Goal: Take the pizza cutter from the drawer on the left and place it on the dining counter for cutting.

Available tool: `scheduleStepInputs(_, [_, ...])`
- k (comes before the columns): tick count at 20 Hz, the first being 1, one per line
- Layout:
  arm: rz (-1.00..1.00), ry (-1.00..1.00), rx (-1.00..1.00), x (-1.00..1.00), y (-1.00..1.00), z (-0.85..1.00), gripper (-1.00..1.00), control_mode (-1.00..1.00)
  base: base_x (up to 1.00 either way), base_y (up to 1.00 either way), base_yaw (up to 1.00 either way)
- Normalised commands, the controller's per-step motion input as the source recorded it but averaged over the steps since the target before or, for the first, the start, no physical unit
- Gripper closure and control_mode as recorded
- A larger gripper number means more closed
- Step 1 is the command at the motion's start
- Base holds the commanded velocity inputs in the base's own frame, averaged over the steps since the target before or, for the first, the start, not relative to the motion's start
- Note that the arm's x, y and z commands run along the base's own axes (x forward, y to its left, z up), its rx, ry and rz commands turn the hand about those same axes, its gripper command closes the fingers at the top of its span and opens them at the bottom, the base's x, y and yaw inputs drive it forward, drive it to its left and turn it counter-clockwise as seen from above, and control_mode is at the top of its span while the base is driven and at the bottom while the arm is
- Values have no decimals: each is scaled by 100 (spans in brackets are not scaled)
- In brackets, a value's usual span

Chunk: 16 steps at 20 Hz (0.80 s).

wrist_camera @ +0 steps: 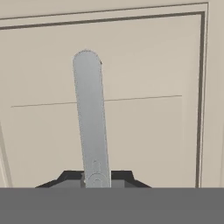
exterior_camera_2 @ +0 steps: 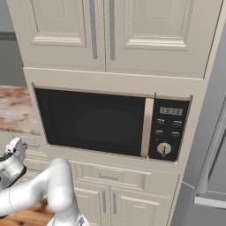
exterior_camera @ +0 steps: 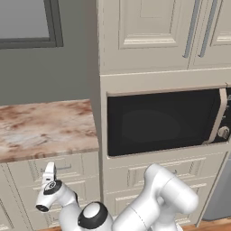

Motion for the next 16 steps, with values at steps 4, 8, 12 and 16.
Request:
scheduleStepInputs(4, [0, -4, 0, 10, -15, 4, 100, -100, 0, 0, 0])
scheduleStepInputs(8, [0, -7, 0, -1, -15, 0, 100, -100, 0, 0, 0])
scheduleStepInputs(12, [0, -12, 0, -51, -21, 0, 100, -100, 0, 0, 0])
scheduleStepInputs(16, [0, -11, 0, -76, -13, 0, 100, -100, 0, 0, 0])
